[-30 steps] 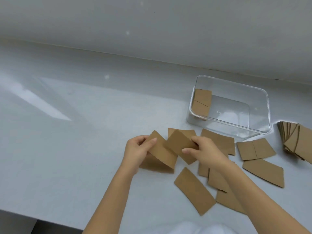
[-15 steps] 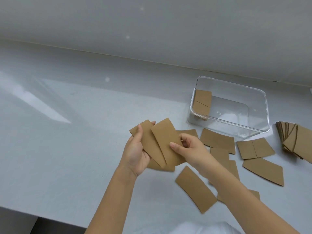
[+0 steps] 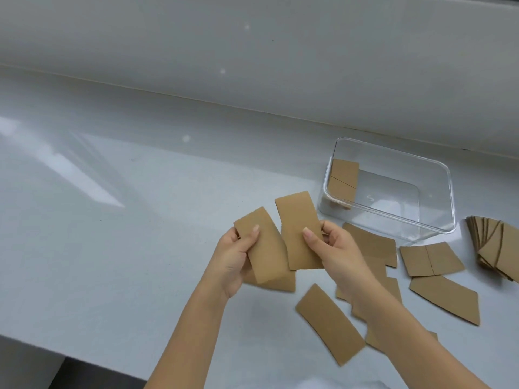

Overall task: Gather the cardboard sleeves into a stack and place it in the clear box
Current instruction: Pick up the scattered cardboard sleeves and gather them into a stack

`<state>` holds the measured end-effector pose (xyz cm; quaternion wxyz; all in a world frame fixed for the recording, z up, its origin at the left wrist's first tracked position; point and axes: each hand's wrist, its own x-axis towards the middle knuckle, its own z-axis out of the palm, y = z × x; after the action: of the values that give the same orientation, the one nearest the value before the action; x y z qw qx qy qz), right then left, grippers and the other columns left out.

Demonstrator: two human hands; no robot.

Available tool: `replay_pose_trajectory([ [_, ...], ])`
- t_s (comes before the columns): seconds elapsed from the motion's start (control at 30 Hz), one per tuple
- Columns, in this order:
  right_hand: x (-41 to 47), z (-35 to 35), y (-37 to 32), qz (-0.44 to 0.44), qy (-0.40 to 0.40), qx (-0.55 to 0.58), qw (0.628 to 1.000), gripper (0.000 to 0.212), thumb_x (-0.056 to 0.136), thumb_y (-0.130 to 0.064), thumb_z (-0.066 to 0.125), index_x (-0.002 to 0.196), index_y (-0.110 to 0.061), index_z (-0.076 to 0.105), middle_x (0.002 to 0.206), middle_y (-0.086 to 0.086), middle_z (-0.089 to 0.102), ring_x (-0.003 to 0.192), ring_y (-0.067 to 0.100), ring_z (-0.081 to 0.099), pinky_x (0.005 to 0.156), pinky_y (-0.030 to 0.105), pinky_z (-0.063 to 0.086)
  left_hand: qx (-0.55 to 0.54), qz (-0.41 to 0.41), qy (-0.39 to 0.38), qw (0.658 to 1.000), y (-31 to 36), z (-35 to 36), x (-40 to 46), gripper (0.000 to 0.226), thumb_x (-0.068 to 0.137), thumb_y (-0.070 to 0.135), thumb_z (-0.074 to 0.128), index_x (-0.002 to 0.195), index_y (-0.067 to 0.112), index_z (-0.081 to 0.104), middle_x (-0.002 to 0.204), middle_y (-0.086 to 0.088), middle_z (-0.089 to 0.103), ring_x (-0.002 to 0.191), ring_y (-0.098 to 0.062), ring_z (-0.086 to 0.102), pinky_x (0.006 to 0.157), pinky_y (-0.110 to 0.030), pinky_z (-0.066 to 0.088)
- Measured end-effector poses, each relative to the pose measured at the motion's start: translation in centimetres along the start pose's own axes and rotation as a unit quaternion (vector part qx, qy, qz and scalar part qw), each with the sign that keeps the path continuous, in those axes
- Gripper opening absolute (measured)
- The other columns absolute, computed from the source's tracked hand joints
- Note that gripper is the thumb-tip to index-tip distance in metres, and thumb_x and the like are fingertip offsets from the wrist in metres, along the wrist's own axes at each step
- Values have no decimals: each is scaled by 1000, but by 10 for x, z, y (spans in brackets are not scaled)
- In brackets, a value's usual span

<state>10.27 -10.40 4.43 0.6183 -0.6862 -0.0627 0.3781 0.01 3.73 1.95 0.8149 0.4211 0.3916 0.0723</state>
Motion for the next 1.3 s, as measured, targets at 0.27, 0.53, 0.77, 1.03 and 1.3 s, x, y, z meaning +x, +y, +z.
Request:
replay_pose_trajectory([
  [0.27,2,15,12,29,-46,-202,978,16,91,-31,60,80,-19,63,67,-5,58,54,7,50,44,16,38,-87,-48,-7,995,-9,21,-8,41,98,37,38,122,11,59,111,-13,71,99,-28,69,76,-41,57],
  [0.53,8,36,14,-118,-73,-554,821,40,94,-45,43,62,-21,38,61,-5,46,66,22,49,51,31,31,-78,-30,-63,995,-15,-7,-6,36,98,25,40,127,14,58,120,-17,66,94,-24,70,72,-41,58],
  [0.77,45,11,31,-103,-27,-564,819,27,86,-33,65,106,-15,59,102,-1,64,101,18,56,77,32,49,-215,49,32,975,8,-58,1,39,95,10,42,119,36,60,96,-10,63,71,-22,61,61,-33,53],
  [1.03,33,44,59,-149,-113,-652,734,54,75,-51,70,115,-17,54,114,0,55,111,21,44,92,31,35,-235,25,71,969,5,-53,9,20,94,17,45,104,29,58,86,-9,69,70,-22,63,60,-31,54],
  [1.3,25,50,53,-103,-207,-608,759,33,85,-16,65,105,-12,40,106,10,58,87,26,49,75,36,40,-196,23,61,978,9,-51,10,11,92,19,51,93,23,60,91,-9,71,69,-22,66,59,-31,55],
])
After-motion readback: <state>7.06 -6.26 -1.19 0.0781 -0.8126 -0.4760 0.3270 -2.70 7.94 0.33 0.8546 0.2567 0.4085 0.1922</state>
